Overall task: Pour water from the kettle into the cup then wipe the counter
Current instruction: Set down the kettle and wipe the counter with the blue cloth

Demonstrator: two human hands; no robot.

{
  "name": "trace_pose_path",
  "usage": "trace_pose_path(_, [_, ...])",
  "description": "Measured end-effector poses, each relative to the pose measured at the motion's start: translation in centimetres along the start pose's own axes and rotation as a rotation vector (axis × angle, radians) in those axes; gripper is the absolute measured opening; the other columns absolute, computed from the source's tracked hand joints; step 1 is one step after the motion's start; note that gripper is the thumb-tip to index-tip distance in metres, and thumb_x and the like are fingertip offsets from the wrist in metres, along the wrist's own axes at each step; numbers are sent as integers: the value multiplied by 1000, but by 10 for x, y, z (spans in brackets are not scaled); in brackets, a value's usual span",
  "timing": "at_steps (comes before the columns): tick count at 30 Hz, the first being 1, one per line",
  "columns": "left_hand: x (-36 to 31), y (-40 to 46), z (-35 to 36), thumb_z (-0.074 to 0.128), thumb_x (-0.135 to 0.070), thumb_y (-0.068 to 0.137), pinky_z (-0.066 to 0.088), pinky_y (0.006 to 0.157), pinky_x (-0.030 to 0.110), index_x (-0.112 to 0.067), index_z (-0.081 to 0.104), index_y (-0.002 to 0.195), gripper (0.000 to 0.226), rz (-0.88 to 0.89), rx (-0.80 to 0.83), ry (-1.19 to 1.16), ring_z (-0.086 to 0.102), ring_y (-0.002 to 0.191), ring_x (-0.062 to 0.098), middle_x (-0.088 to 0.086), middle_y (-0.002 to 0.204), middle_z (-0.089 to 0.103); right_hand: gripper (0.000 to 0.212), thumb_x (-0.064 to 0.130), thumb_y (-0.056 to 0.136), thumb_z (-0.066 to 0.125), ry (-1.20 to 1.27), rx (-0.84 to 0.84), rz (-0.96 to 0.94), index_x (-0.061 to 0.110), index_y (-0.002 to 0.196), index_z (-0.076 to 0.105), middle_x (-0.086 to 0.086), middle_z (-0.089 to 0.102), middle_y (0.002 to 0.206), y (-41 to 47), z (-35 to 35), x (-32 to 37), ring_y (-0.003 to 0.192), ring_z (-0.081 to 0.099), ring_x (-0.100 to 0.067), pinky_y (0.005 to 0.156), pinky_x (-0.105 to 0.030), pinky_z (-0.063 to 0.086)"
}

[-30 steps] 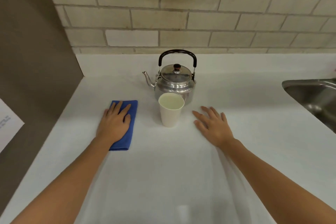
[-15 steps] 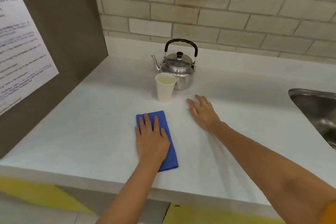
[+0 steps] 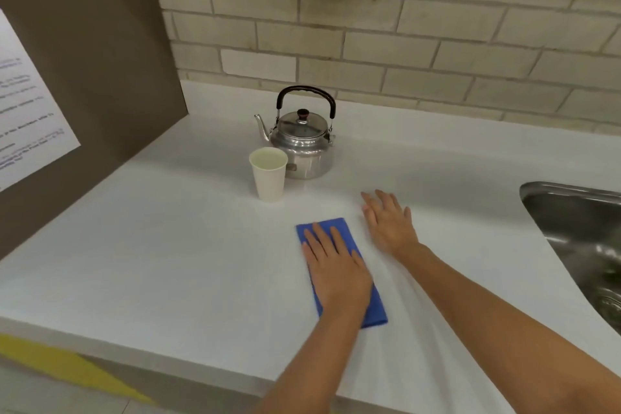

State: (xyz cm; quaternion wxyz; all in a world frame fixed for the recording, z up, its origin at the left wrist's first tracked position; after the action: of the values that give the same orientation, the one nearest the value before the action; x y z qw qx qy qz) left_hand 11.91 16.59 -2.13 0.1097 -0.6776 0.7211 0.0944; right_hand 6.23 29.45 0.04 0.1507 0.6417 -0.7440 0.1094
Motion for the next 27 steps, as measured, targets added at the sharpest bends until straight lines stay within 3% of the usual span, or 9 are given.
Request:
trace_pose_path(7, [31,13,0,17,-40,95,-5,117,44,-8,-4,145,63,11,-63,-28,-8,144,36,21,156,-7,43,34,99,23,-120,-16,60,29,141,25,-2,21,153,9,-9,-35,141,12,-26,114,-53,11])
trace_pose_path(13, [-45,114,7,18,-32,97,0,119,46,-3,5,145,58,96,-12,1,0,144,38,24,155,3,42,29,99,24,-108,-73,76,25,140,28,0,24,152,15,-6,-63,140,16,-20,114,-47,16])
trace_pose_path(19, [-95,152,20,18,-29,98,-3,119,43,-4,5,145,54,217,51,22,-1,144,35,22,156,1,39,20,99,24,133,-204,104,12,131,44,-8,48,138,26,-21,-70,127,41,-24,107,-45,29])
trace_pose_path(23, [-61,84,19,21,-33,96,-8,119,39,-12,9,147,56,256,-18,-108,-4,145,28,17,157,1,40,29,98,26,109,-209,210,19,134,41,-11,51,134,32,-22,-62,124,44,-28,101,-50,33])
trace_pose_path(27, [32,30,1,17,-41,95,-14,113,31,-23,1,147,57,187,-50,-101,-11,145,20,5,158,-7,46,41,96,21,-135,-85,281,25,139,26,-16,33,142,34,-1,-37,133,23,-35,105,-59,24])
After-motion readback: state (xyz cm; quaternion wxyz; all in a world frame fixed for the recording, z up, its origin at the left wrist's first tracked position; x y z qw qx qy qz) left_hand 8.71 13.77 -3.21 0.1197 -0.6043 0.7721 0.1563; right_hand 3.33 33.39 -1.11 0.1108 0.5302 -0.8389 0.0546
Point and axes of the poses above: each hand's wrist, its own y-axis towards the middle knuckle, its own z-axis out of the palm, x = y × z, the point moved 6 cm from there along y, towards the middle knuckle
